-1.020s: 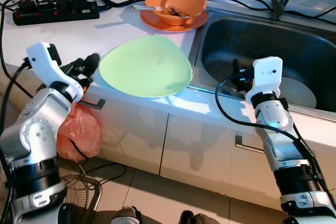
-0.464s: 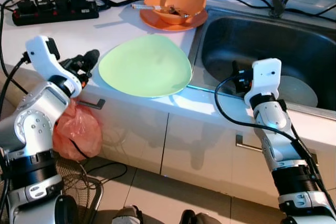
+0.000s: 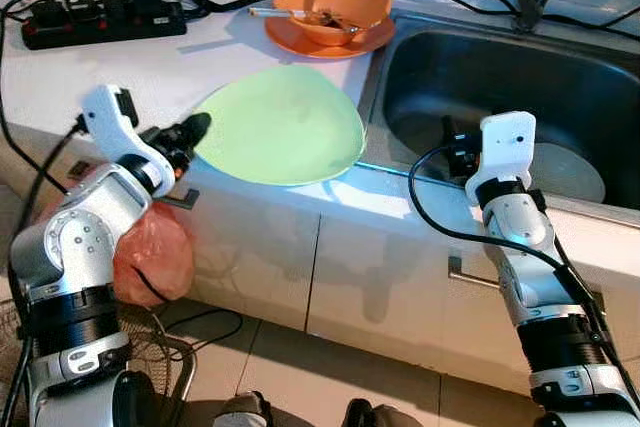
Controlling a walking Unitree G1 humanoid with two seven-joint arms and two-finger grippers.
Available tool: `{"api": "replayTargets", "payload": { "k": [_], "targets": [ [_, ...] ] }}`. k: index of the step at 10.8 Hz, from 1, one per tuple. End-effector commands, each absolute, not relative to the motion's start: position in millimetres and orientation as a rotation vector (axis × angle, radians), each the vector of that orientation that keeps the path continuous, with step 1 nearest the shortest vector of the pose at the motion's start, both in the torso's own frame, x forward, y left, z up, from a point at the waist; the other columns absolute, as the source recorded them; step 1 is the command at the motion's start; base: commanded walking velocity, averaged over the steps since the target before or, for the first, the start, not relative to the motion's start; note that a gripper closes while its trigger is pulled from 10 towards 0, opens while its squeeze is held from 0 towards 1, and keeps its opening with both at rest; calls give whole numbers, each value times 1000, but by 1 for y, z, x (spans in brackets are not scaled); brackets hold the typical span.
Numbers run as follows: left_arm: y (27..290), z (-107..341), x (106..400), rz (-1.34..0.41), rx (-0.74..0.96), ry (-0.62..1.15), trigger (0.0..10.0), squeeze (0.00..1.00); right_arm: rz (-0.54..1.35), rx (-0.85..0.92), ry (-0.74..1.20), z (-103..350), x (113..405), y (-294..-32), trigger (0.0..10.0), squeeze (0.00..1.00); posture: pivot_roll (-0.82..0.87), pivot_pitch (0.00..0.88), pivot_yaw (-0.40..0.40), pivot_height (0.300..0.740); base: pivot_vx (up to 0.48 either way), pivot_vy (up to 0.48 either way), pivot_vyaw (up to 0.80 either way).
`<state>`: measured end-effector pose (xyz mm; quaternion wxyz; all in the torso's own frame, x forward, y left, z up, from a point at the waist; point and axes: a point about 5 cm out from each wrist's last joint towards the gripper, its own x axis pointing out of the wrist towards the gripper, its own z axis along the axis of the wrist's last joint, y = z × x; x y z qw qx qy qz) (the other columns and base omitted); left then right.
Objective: Kitchen organization
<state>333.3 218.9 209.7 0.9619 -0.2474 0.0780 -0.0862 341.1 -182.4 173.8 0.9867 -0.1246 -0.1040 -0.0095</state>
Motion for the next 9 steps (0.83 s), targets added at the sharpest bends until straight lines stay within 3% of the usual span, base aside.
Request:
{"api": "replayTargets", "payload": {
  "k": [1,7,9],
  "targets": [
    [214,213,336,-190,-511,172,10000,0,-35,-254,-218,174,340,-186,10000,0,178,154,-15,740,0,0,0],
    [200,204,339,-230,-576,276,10000,0,-36,-245,-217,174,339,-185,10000,0,175,159,-9,740,0,0,0],
    [181,196,337,-299,-586,336,10000,0,-36,-246,-215,174,339,-185,10000,0,175,158,-8,740,0,0,0]
  ]
}}
